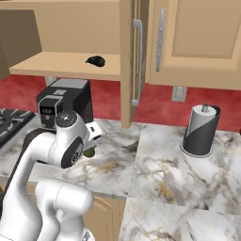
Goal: Pick the eggplant, cucumber from the counter and place them in the cabinet. Then close the cabinet.
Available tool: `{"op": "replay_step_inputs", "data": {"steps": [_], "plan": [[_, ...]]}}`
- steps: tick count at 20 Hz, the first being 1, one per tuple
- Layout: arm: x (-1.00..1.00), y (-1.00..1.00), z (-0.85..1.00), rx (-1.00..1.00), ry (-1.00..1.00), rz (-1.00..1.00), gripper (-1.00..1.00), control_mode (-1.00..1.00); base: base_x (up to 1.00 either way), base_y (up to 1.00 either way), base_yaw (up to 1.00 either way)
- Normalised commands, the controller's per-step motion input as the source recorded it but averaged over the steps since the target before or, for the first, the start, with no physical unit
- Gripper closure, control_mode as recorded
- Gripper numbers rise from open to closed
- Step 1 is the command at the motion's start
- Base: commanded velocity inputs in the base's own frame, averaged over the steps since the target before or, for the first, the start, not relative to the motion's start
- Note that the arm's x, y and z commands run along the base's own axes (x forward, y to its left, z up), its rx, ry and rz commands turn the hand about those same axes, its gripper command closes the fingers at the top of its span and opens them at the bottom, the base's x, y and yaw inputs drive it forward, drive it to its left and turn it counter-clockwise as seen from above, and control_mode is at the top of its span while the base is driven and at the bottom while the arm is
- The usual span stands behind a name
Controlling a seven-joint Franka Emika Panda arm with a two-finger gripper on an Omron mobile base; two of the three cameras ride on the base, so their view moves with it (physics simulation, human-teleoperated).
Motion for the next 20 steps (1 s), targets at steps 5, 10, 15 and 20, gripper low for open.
{"op": "replay_step_inputs", "data": {"steps": [5,10,15,20], "plan": [[-0.27,0.07,1.0,-0.18,-0.39,-0.03,1.0,-1.0,0.0,0.0,0.0],[-0.14,0.25,1.0,-0.16,-0.35,-0.01,1.0,-1.0,0.0,0.0,0.0],[-0.03,0.47,1.0,-0.16,-0.46,0.0,1.0,-1.0,0.0,0.0,0.0],[0.2,0.44,0.99,-0.11,-0.44,0.0,1.0,-1.0,0.0,0.0,0.0]]}}
